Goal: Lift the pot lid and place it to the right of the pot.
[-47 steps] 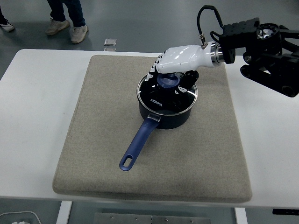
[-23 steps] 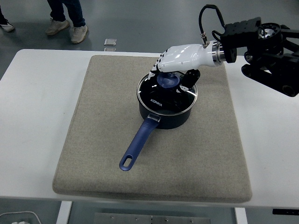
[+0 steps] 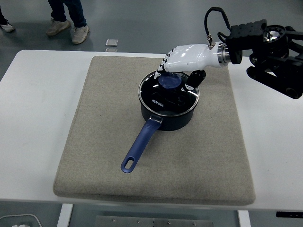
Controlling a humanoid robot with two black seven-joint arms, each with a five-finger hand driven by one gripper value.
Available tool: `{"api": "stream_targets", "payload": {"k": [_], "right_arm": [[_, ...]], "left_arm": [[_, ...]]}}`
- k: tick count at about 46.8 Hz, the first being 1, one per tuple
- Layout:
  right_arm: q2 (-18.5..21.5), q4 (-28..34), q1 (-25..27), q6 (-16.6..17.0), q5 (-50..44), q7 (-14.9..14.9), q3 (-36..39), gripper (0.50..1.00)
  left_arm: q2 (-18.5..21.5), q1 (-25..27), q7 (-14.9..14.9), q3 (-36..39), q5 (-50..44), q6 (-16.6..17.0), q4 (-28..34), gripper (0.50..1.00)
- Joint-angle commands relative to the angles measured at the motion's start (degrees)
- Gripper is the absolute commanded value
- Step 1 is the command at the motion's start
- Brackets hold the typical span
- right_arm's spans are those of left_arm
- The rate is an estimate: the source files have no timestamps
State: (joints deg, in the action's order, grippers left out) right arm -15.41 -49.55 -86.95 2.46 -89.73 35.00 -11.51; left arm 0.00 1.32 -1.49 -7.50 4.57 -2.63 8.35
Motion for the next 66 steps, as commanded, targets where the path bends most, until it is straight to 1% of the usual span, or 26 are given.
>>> {"api": "stream_targets", "payload": {"k": [1, 7, 9, 10, 11, 13, 15, 16, 22, 30, 36, 51, 66], "right_arm": [[0.03, -0.02, -0.06, 0.09, 0.08, 0.00, 0.00, 0.789], [0.03, -0.02, -0.06, 0.18, 0.08, 0.00, 0.00, 0.782], [0.03, -0.02, -0.06, 0.27, 0.16, 0.00, -0.09, 0.770], [0.11, -0.02, -0.06, 0.36, 0.16, 0.00, -0.09, 0.754], [0.11, -0.11, -0.06, 0.44, 0.16, 0.00, -0.09, 0.717], [0.11, -0.11, -0.15, 0.53, 0.25, 0.00, -0.17, 0.626], [0.11, -0.37, -0.15, 0.71, 0.17, 0.00, -0.18, 0.523], [0.03, -0.37, -0.15, 0.88, 0.08, 0.00, -0.35, 0.500], [0.29, -0.55, -0.24, 1.76, 0.08, 0.00, -1.41, 0.500], [0.55, -0.55, -0.33, 1.94, 0.43, 0.00, -1.49, 0.500], [0.64, -0.55, -0.76, 2.91, 0.34, 0.00, -1.49, 0.500], [0.64, -0.28, -1.73, 2.82, 0.69, 0.00, -1.41, 0.500], [0.46, -0.28, -4.98, 2.91, 1.13, 0.00, -1.23, 0.500]], "left_arm": [[0.00, 0.00, 0.00, 0.03, 0.00, 0.00, 0.00, 1.000], [0.00, 0.00, 0.00, 0.03, 0.00, 0.00, 0.00, 1.000], [0.00, 0.00, 0.00, 0.03, 0.00, 0.00, 0.00, 1.000], [0.00, 0.00, 0.00, 0.03, 0.00, 0.00, 0.00, 1.000], [0.00, 0.00, 0.00, 0.03, 0.00, 0.00, 0.00, 1.000], [0.00, 0.00, 0.00, 0.03, 0.00, 0.00, 0.00, 1.000], [0.00, 0.00, 0.00, 0.03, 0.00, 0.00, 0.00, 1.000], [0.00, 0.00, 0.00, 0.03, 0.00, 0.00, 0.00, 1.000], [0.00, 0.00, 0.00, -0.06, 0.00, 0.00, 0.00, 1.000], [0.00, 0.00, 0.00, -0.06, 0.00, 0.00, 0.00, 1.000], [0.00, 0.00, 0.00, 0.03, 0.00, 0.00, 0.00, 1.000], [0.00, 0.00, 0.00, 0.03, 0.00, 0.00, 0.00, 1.000], [0.00, 0.00, 0.00, 0.03, 0.00, 0.00, 0.00, 1.000]]}}
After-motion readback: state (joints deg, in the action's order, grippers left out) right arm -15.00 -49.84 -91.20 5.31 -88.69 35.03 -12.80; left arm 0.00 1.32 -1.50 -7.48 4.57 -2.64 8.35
